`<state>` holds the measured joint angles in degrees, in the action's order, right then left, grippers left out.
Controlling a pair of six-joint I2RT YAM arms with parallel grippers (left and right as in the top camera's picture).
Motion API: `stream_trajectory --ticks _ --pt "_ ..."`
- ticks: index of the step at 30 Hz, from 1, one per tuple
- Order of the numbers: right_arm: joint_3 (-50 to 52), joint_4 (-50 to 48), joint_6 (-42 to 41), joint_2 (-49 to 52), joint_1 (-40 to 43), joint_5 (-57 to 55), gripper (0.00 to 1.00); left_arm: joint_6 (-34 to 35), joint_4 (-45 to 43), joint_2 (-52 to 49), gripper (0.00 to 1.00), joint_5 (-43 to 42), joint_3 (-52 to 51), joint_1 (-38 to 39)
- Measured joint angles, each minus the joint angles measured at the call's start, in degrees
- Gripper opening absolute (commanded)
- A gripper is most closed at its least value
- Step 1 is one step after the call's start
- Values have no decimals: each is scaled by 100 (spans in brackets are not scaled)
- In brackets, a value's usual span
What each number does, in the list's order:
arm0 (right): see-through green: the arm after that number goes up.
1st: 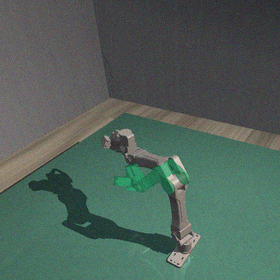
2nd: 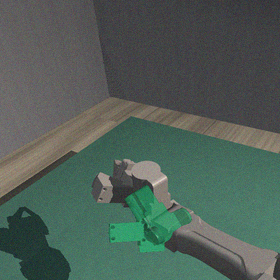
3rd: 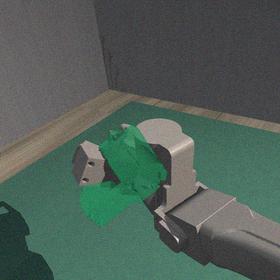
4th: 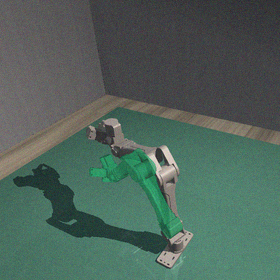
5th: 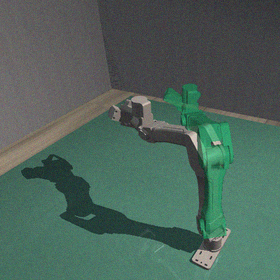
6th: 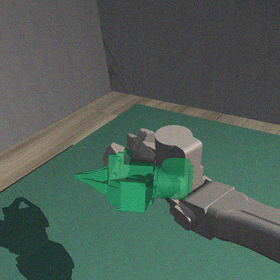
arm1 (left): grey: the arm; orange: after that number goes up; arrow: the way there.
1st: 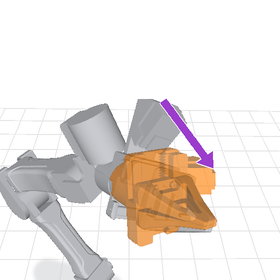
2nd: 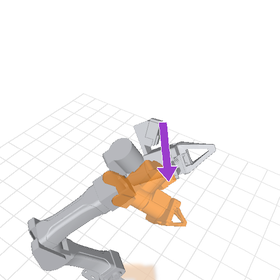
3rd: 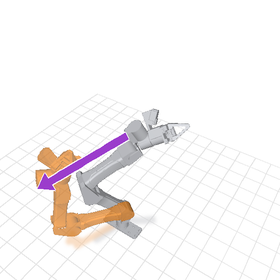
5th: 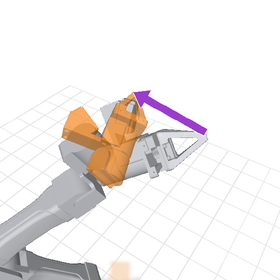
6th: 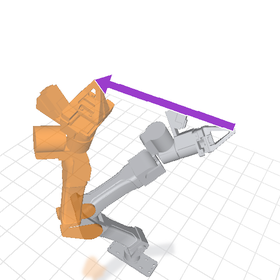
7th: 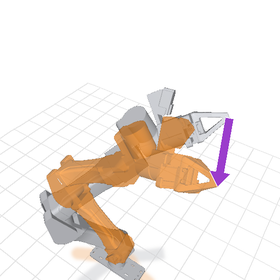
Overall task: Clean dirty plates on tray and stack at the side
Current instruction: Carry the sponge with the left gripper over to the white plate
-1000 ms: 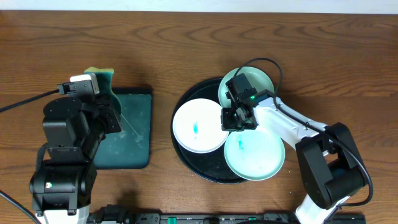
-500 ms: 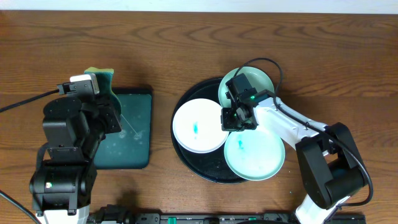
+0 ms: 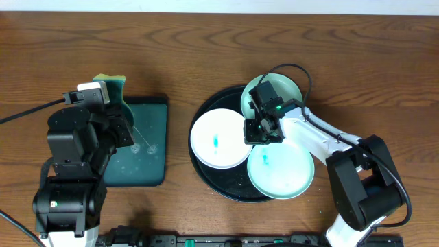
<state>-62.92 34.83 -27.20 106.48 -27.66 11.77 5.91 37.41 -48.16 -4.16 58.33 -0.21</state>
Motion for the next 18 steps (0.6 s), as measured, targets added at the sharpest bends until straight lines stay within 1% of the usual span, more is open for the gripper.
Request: stream_trajectory --ticks 7,11,15,18 --pt "0 0 0 0 0 0 1 0 2 -28 7 13 0 0" --pt "0 0 0 0 0 0 1 79 166 -326 7 330 0 2" --pt "0 0 0 0 0 2 1 522 391 -1209 7 680 0 2" --pt "0 2 0 0 0 7 1 826 479 -2059 7 603 -2 0"
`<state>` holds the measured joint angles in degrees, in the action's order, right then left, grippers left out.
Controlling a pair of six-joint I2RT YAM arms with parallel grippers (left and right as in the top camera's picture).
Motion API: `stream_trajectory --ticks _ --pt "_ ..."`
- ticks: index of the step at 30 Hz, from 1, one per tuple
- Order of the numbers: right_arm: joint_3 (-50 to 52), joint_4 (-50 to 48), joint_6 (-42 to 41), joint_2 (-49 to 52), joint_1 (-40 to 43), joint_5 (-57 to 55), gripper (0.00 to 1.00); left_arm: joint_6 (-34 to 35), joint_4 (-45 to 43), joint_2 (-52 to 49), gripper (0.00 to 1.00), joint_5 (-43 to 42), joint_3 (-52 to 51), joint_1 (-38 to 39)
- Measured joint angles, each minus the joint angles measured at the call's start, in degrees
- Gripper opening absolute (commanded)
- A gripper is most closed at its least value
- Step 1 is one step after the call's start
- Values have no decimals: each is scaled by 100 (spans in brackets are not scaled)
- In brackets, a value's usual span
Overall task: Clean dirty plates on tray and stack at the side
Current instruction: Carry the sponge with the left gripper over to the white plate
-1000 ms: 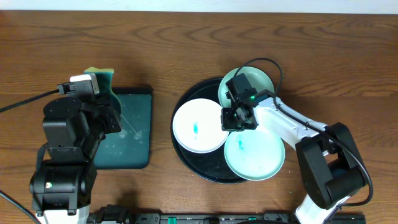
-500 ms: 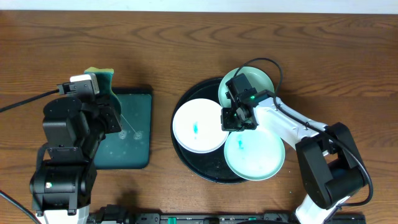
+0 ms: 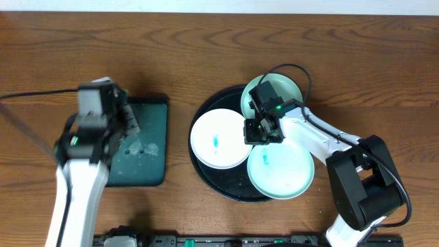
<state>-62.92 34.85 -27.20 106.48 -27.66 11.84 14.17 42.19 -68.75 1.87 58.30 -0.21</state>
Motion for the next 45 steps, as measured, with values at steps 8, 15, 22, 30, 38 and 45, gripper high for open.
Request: stream_trajectory --ticks 8,15,22,30,38,45 --pt "0 4 0 0 0 0 1 387 289 -1375 7 -669 -9 2" --pt "0 0 0 0 0 0 1 533 640 -1471 7 -820 -9 2" --pt "0 0 0 0 0 0 1 553 920 -1471 7 -861 -9 2" --pt "-2 0 0 0 0 0 1 531 804 -1471 7 -1257 -9 68" --pt "0 -2 0 0 0 0 1 693 422 -1471 7 -1661 79 1108" --pt "-2 -2 0 0 0 0 1 1174 -380 -1641 7 -1781 153 2267"
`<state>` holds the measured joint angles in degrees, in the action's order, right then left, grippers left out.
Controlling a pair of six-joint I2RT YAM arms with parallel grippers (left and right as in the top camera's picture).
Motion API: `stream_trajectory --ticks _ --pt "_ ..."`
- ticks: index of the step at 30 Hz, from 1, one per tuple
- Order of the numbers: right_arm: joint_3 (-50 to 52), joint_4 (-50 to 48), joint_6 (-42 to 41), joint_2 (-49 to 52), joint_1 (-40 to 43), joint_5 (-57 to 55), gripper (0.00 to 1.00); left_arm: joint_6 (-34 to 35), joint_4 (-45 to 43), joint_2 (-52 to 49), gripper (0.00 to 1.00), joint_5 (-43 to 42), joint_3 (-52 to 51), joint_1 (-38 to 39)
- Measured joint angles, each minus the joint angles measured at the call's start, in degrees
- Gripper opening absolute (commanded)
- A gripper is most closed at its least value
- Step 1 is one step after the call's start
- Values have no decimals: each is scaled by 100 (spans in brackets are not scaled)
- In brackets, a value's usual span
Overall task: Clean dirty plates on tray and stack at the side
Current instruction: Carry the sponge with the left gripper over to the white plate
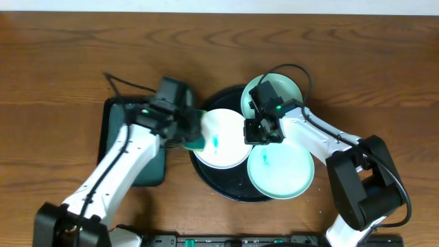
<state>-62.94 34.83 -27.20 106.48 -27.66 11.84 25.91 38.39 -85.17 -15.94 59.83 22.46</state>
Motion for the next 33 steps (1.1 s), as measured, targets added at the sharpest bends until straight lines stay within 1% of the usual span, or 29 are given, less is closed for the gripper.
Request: stream_trajectory --ticks 3,8,12,17,26,31,33 --pt "0 0 2 0 0 0 1 249 -376 -396 7 -46 2 350" --pt "2 2 0 0 0 2 1 684 -870 -1244 7 -186 4 636" --pt "2 4 0 0 0 7 1 1010 -935 -1652 7 -247 15 654" --pt "0 2 0 0 0 4 1 1443 -964 -1759 7 -339 111 654" --pt "2 13 0 0 0 4 1 1635 -1926 -2262 7 -1473 179 728" --pt "0 33 0 0 0 2 1 1648 -1996 -2380 7 -1670 232 758" --pt "0 50 0 0 0 2 1 1611 -1873 -2382 7 -1672 260 717"
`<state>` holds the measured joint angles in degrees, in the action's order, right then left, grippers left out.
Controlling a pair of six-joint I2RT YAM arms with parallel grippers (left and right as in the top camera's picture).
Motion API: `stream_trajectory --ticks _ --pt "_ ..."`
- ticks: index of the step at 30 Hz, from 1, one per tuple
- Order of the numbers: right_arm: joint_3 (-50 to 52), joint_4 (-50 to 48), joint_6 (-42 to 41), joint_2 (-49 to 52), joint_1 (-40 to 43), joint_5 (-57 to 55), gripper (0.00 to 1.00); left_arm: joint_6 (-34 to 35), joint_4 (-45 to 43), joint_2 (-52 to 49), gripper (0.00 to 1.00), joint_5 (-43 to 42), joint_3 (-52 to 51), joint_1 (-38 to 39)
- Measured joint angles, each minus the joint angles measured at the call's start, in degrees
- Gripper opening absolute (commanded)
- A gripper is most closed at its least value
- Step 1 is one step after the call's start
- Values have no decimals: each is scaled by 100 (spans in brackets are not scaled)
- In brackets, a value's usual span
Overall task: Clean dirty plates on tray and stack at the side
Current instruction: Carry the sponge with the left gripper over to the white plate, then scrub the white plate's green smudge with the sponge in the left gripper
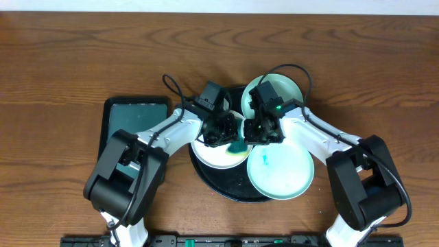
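A black round tray (223, 184) holds three plates. On the left one, a white plate (208, 152), my left gripper (232, 139) is shut on a green sponge (238, 147) that rests on its right part. My right gripper (254, 134) is shut on that plate's right rim. The left gripper hides the middle of the white plate. A mint plate (287, 177) at the front right carries a blue smear (265, 159). Another mint plate (282, 88) lies at the back, partly under the right arm.
A dark green rectangular mat (134, 134) lies left of the tray, wet spots on it. The left arm stretches from the front left across the mat's right edge. The right arm's black cable loops over the back mint plate.
My left gripper has moved right with the sponge, from the white plate's left edge to its right part. The plate's blue smear is now hidden beneath it. The right gripper has not moved.
My left gripper held the sponge over the back of the dark green mat, then stood a little nearer the tray, then at the white plate's left edge, and now over its right part. My right gripper stayed on the white plate's right rim throughout.
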<state>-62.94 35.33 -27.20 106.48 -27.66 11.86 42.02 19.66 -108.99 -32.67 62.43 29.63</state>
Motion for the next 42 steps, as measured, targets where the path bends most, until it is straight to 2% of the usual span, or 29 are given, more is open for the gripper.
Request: stream_trajectory --ticks 11,22,27,34,42 --pt "0 28 0 0 0 9 1 -481 1764 85 7 584 258 -706" --pt "0 48 -4 0 -20 186 1 -560 2129 214 7 1508 319 -879" --pt "0 55 -55 0 -74 302 1 -645 2037 238 7 1709 313 -881" --pt "0 98 -92 0 -70 308 1 -1167 1351 168 7 579 129 -1051" --pt "0 105 -94 0 -70 289 1 -1040 358 11 7 9 85 -332"
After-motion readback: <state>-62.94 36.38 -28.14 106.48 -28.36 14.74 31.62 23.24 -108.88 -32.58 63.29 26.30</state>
